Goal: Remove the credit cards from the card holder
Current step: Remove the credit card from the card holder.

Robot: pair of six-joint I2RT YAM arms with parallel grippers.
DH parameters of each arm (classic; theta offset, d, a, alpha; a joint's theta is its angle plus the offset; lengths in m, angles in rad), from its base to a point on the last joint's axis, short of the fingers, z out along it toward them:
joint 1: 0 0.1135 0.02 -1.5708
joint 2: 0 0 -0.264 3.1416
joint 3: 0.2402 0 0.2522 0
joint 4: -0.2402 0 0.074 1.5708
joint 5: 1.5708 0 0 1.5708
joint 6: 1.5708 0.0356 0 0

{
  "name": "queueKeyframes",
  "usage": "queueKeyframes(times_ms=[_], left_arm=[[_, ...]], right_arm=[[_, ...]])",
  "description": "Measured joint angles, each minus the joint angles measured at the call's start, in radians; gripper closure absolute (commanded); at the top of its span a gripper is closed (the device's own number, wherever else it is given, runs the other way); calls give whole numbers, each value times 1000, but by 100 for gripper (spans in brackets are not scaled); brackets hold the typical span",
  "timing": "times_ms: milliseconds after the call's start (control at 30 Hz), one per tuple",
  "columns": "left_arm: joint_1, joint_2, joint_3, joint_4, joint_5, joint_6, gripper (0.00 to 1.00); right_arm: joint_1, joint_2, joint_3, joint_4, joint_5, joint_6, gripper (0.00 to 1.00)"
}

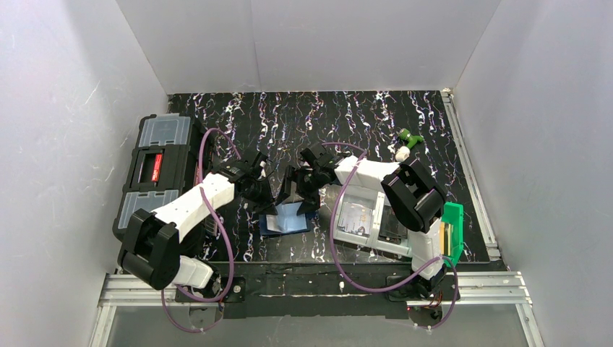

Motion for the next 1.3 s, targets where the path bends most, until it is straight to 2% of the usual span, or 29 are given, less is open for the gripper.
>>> queueKeyframes(times_ms=[100, 533, 667, 833, 1300], left_arm=[[0, -1, 0, -10, -7, 1, 100], [-1, 23, 20, -16, -8, 9, 99], [-2, 32, 21, -14, -6, 11, 96], [-2, 34, 21, -12, -4, 15, 95], [-2, 51, 24, -6, 1, 22, 92]], right_arm=[[-2, 0, 0, 0, -3, 1, 14], [1, 2, 12, -5, -18, -13, 14], [8, 6, 41, -8, -18, -29, 22], [12, 14, 53, -25, -3, -48, 27], [13, 19, 52, -73, 28, -81, 57]])
